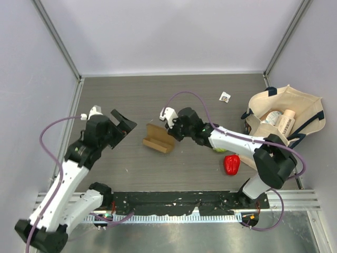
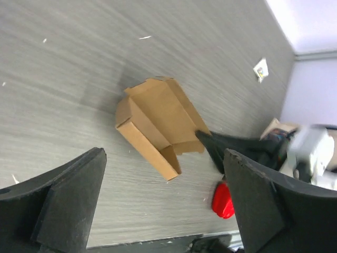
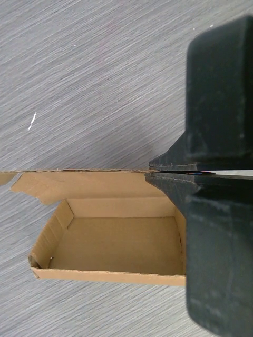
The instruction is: Fold the paper box
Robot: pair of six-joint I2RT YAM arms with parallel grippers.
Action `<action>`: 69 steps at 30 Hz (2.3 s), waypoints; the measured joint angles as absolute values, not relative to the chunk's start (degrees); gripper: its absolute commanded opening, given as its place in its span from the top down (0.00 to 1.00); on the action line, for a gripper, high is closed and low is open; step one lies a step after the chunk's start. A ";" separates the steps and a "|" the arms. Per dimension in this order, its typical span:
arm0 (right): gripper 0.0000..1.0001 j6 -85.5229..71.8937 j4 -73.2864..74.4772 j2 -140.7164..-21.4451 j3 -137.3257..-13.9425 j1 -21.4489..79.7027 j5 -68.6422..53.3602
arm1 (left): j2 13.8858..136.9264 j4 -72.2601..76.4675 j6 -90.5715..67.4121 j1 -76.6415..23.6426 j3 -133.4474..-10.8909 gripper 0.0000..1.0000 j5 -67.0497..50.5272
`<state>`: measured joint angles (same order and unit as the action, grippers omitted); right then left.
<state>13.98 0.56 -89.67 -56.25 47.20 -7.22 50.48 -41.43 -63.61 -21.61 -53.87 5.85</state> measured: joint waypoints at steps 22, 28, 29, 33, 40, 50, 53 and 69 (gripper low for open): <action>0.59 35.31 4.91 -87.70 -56.21 42.48 -12.62 | 38.26 -27.42 -39.94 -23.49 -44.31 0.03 -3.14; 0.17 33.06 2.33 -86.83 -56.21 41.93 -8.40 | 36.93 -27.49 -37.52 -24.80 -44.31 0.03 -2.72; 0.17 32.40 1.85 -86.43 -56.21 41.56 -8.23 | 36.75 -27.49 -37.17 -24.95 -44.31 0.03 -2.66; 0.16 28.05 -2.76 -83.18 -55.53 38.46 -7.68 | 35.86 -27.68 -36.25 -25.89 -44.31 0.03 -2.57; 0.13 18.63 -12.16 -80.14 -55.05 31.27 -8.91 | 34.65 -27.70 -35.11 -27.51 -44.14 0.03 -2.55; 0.12 -7.70 6.46 -104.92 -93.67 23.70 17.85 | 34.87 -27.66 -32.73 -29.58 -43.94 0.03 -1.41; 0.12 -15.53 19.53 -118.93 -115.35 21.15 26.24 | 35.38 -27.64 -32.47 -29.85 -43.88 0.03 -1.32; 0.12 -28.34 43.77 -141.84 -129.86 9.26 30.79 | 38.74 -27.11 -32.53 -30.00 -43.29 0.03 -2.24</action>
<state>-28.34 43.77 -141.84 -129.86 9.26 30.79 38.74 -27.11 -32.53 -30.00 -43.29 -2.24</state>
